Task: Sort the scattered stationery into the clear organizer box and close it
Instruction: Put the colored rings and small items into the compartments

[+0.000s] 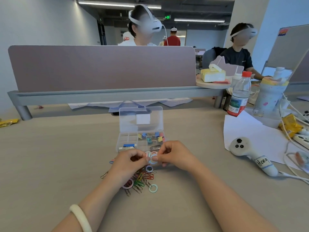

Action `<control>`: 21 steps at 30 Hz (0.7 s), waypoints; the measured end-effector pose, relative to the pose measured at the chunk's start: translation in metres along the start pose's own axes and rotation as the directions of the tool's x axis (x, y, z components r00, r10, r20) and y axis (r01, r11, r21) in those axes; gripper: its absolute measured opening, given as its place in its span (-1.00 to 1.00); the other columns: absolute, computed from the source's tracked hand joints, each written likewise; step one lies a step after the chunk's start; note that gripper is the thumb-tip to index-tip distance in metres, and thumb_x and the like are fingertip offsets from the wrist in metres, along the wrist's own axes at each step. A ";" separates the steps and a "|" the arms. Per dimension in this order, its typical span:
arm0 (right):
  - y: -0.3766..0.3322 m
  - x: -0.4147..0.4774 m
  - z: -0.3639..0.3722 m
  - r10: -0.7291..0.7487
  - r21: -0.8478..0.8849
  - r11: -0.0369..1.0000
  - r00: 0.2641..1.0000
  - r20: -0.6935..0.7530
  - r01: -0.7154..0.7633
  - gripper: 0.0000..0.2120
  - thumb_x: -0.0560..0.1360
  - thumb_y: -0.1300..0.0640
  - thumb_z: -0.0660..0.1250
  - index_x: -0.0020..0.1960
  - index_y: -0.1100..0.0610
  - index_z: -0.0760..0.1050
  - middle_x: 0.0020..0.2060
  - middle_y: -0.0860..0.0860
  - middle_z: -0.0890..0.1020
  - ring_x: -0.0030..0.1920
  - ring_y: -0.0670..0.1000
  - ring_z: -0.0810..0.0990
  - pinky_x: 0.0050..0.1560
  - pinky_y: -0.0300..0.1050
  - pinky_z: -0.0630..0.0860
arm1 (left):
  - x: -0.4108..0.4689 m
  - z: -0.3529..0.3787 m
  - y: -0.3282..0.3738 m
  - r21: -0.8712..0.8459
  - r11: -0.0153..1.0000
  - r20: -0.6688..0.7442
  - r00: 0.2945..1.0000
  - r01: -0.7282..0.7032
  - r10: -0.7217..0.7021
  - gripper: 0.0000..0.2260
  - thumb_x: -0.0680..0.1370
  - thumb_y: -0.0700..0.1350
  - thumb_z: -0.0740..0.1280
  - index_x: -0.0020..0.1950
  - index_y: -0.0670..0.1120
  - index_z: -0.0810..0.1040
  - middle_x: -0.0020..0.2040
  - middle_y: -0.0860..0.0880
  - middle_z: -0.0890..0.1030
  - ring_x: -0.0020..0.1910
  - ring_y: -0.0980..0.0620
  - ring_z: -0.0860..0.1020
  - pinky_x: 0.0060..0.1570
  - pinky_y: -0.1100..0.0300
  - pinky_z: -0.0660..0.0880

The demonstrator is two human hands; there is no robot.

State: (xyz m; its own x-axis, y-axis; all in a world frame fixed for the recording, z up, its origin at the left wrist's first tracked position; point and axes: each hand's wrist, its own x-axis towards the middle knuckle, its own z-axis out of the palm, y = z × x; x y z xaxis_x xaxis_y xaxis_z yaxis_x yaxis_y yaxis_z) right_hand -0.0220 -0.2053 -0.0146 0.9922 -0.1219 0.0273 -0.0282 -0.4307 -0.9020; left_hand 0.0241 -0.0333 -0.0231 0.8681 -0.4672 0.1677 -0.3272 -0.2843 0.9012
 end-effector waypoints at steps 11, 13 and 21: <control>-0.004 -0.003 0.002 -0.011 0.062 0.998 0.999 0.039 0.009 -0.87 0.36 0.19 0.46 -0.28 0.16 0.52 -0.42 0.01 0.65 -0.48 -0.11 0.55 -0.28 -0.30 0.51 | -0.002 -0.003 0.003 -0.113 0.993 0.003 1.000 0.022 -0.022 -0.95 0.40 -0.16 0.42 -0.27 -0.09 0.62 -0.31 0.02 0.61 -0.28 0.13 0.53 -0.24 0.36 0.47; -0.005 -0.003 0.003 -0.004 0.047 0.999 0.999 0.040 0.003 -0.86 0.36 0.16 0.46 -0.25 0.19 0.53 -0.39 0.06 0.65 -0.47 -0.10 0.54 -0.27 -0.30 0.51 | -0.002 -0.004 0.003 -0.126 0.992 0.018 0.999 0.030 -0.028 -0.95 0.41 -0.17 0.41 -0.26 -0.08 0.63 -0.29 0.00 0.62 -0.27 0.13 0.54 -0.24 0.37 0.48; -0.007 -0.006 0.002 -0.011 0.050 0.999 0.996 0.084 0.007 -0.92 0.38 0.19 0.44 -0.23 0.17 0.56 -0.44 -0.04 0.64 -0.46 -0.12 0.55 -0.27 -0.35 0.51 | -0.004 -0.004 0.002 -0.098 0.994 0.088 0.995 0.053 -0.045 -0.90 0.37 -0.08 0.45 -0.17 -0.07 0.66 -0.13 -0.10 0.69 -0.12 -0.01 0.61 -0.03 0.14 0.52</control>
State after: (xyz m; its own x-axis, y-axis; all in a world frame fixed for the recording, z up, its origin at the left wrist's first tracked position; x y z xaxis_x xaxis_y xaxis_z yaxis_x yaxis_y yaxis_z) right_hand -0.0272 -0.1998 -0.0094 0.9991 -0.0418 0.0014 -0.0148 -0.3863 -0.9222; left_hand 0.0213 -0.0281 -0.0203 0.8456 -0.5259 0.0915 -0.2423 -0.2254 0.9437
